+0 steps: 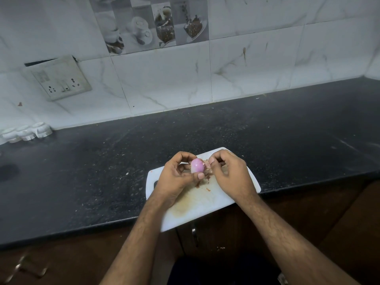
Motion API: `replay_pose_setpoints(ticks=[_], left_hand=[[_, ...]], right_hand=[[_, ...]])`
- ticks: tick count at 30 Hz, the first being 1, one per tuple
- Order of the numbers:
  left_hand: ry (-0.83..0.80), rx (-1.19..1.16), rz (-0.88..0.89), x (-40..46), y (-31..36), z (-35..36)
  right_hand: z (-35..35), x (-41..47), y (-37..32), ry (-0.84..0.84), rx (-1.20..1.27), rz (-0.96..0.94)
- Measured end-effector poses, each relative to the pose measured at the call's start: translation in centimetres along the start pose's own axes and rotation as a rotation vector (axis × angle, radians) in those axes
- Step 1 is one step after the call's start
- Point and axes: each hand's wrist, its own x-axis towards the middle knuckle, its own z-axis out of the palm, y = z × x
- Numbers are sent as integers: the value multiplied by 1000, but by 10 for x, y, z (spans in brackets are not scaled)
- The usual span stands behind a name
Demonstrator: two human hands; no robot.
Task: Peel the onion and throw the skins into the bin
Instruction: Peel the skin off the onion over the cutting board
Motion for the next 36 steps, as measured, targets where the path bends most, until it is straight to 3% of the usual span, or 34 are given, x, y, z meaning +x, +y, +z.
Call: replay_pose_setpoints(ticks=[6, 11, 25, 36], left_hand=[[-30, -15, -35, -1, 1, 0], [-37, -27, -31, -1, 2, 1], [-37, -15, 1, -1, 3, 2], [-42, -54, -46, 0, 5, 0]], right_hand=[[-1, 2, 0, -146, 47, -30], [0, 3, 2, -166, 28, -33], [1, 6, 11, 2, -59, 33], [1, 5, 8, 24, -51, 78]])
